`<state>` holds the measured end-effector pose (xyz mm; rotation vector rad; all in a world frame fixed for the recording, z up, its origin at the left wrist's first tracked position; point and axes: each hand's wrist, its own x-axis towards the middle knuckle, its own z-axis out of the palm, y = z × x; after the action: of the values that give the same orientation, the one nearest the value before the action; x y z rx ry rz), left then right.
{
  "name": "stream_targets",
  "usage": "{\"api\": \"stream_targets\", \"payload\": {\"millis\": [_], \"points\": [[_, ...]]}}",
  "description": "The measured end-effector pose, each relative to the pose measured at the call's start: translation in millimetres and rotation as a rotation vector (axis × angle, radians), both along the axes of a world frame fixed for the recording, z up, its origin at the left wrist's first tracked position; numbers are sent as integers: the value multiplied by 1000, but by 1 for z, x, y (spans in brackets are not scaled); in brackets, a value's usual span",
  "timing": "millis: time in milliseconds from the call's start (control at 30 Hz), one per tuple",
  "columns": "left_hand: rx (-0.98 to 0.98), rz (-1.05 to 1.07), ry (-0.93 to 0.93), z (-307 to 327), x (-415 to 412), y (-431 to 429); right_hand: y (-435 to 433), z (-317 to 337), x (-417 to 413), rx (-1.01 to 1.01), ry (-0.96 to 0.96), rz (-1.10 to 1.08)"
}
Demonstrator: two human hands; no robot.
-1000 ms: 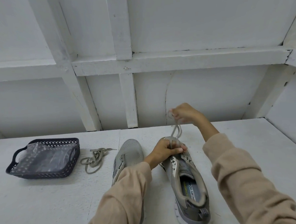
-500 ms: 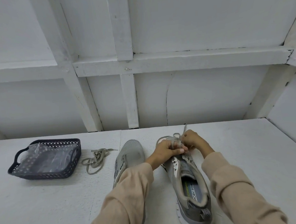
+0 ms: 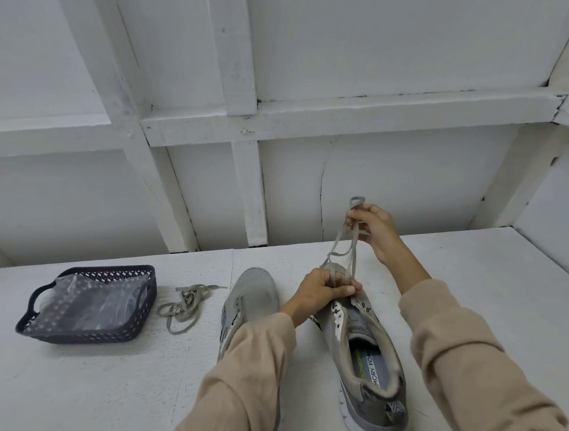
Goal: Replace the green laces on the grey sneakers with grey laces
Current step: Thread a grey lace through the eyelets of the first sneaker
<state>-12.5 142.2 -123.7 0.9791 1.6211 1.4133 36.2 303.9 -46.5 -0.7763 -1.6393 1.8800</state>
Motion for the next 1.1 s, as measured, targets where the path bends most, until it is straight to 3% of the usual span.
{"api": "stream_targets", "payload": {"millis": [100, 233, 300, 367, 467, 533, 900, 1100], "points": [[1, 5, -6, 1, 1, -1, 5, -15, 2, 175, -229, -69], [8, -9, 0, 3, 2, -2, 12, -29, 14, 533, -839, 134], [1, -11, 8, 3, 1, -2, 10, -26, 20, 700, -1016, 138], [0, -4, 14, 2, 0, -2, 6, -14, 25, 708, -1014, 142], [3, 2, 41, 0, -1, -1, -5, 9, 28, 428, -939, 445], [12, 0, 55, -1, -1, -1, -15, 18, 29, 386, -866, 570], [26, -7, 57, 3, 1, -4, -41, 28, 26, 403, -533, 614], [19, 0, 119, 2, -1, -2, -42, 40, 34, 362, -458, 714]]}}
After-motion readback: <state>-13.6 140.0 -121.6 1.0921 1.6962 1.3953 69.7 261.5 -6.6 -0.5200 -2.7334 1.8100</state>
